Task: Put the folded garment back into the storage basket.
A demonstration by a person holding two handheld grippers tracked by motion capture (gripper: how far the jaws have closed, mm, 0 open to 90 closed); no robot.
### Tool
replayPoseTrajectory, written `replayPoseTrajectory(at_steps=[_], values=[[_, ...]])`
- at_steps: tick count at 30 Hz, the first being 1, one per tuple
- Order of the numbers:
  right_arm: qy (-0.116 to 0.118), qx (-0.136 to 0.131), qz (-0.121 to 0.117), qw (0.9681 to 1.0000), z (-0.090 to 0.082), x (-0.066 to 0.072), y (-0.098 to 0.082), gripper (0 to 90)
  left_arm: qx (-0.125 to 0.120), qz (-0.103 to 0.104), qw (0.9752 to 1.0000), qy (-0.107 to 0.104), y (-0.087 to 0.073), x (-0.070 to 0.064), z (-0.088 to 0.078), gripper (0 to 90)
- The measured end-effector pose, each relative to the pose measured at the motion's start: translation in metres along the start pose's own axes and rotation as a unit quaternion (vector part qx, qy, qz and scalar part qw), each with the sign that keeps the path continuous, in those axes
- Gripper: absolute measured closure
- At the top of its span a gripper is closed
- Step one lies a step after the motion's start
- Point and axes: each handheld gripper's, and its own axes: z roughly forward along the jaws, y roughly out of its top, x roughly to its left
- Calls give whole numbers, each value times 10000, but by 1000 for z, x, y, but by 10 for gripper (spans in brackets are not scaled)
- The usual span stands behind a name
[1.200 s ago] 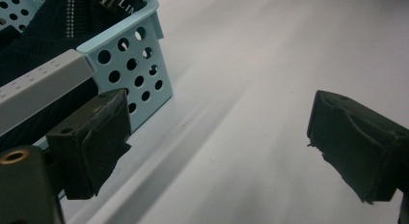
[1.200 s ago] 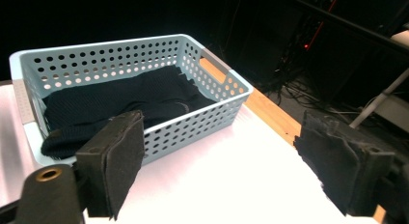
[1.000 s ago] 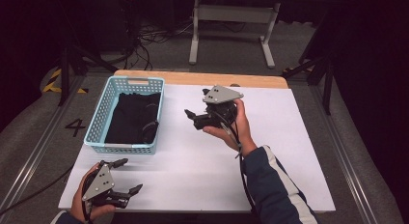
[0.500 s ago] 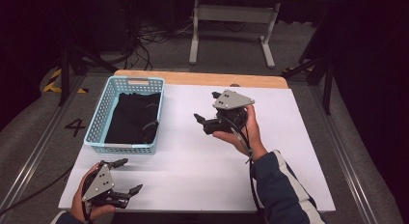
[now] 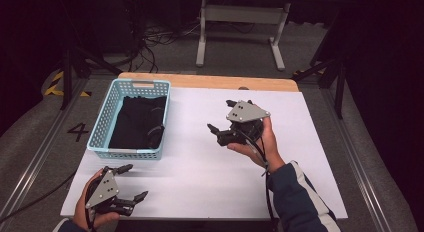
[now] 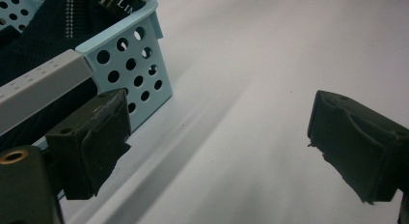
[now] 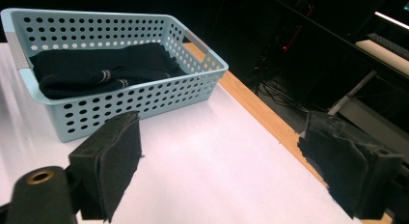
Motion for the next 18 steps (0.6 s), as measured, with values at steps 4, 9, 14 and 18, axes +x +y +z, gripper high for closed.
replayPoseTrajectory(at_steps=[4, 9, 14, 18], values=[[-14, 19, -24, 10000, -3, 1, -3, 147, -13, 9, 10000, 16, 0, 0, 0, 88], [-3, 3, -35, 10000, -8, 2, -9, 145, -25, -11, 10000, 31, 0, 0, 0, 89], [-12, 6, -59, 10000, -11, 4, -12, 143, -26, -11, 10000, 44, 0, 0, 0, 88], [-40, 29, -97, 9999, -14, 5, -16, 143, -13, -6, 10000, 41, 0, 0, 0, 88]])
